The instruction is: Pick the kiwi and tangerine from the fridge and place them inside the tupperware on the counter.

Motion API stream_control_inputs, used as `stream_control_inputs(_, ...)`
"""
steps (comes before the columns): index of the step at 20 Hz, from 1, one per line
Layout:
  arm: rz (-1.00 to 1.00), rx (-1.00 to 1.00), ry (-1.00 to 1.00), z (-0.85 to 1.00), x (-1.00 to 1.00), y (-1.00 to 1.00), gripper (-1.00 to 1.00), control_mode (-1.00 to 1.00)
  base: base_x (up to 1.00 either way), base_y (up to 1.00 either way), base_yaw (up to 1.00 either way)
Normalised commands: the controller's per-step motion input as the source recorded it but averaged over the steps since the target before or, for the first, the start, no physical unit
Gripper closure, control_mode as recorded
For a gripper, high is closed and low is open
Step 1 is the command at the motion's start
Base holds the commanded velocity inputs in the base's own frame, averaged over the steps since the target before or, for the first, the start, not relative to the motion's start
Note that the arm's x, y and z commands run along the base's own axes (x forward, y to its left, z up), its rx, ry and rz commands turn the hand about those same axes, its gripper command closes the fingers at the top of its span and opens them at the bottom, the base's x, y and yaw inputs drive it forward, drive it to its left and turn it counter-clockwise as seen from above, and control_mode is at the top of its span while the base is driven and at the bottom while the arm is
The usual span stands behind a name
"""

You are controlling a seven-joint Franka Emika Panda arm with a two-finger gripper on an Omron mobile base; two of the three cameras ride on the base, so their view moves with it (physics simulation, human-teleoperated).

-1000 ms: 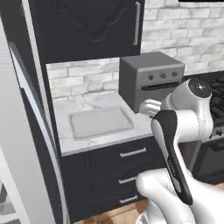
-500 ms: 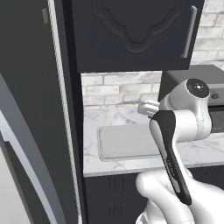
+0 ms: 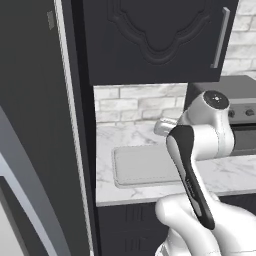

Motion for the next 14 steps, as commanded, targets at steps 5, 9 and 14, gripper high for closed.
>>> stream_control_inputs(5, 0.0, 0.0, 0.19, -0.51, 0.3, -0.04, 1.0, -1.0, 0.0, 0.0, 0.0)
stream_control_inputs(9, 0.0, 0.0, 0.0, -0.56, 0.26, -0.12, 1.0, -1.0, 0.0, 0.0, 0.0)
stream_control_inputs(14, 0.0, 0.0, 0.06, -0.53, 0.4, -0.03, 1.0, -1.0, 0.0, 0.0, 0.0)
